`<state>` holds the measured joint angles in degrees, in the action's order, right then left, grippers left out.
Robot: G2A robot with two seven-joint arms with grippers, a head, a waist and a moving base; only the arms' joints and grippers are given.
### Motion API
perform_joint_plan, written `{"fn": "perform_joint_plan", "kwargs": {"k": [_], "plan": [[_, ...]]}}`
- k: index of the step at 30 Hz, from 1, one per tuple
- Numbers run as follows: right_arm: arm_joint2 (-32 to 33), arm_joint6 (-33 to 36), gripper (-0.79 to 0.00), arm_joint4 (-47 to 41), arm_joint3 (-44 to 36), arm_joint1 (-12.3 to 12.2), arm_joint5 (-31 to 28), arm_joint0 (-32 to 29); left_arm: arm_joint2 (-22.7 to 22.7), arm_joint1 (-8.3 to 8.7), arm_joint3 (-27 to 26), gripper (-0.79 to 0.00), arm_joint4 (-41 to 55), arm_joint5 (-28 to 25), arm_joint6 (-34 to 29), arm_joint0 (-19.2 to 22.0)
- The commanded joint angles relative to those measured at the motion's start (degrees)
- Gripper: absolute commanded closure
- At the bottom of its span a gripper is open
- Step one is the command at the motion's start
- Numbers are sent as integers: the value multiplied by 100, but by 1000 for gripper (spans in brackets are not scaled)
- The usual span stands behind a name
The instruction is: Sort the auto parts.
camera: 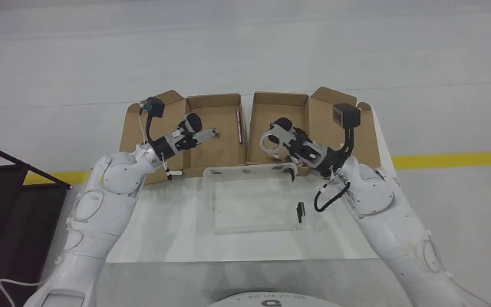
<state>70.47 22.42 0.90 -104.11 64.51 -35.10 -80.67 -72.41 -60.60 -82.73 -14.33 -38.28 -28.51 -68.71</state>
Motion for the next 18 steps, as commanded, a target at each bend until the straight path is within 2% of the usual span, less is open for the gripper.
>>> {"fn": "perform_joint_plan", "kwargs": {"k": [1, 5, 7, 12, 18], "plan": [[-34, 8, 0, -127, 47, 7, -32, 2, 0, 0, 0, -785, 0, 0, 0, 0], [-105, 17, 0, -96, 106, 22, -46, 22, 0, 0, 0, -785, 0, 0, 0, 0], [-224, 108, 0, -649, 136, 39, -159, 8, 0, 0, 0, -785, 0, 0, 0, 0], [173, 153, 0, -1906, 945, 19, -219, 189, 0, 0, 0, -785, 0, 0, 0, 0], [547, -115, 0, -2482, 1918, 20, -57, 249, 0, 0, 0, -785, 0, 0, 0, 0]]}}
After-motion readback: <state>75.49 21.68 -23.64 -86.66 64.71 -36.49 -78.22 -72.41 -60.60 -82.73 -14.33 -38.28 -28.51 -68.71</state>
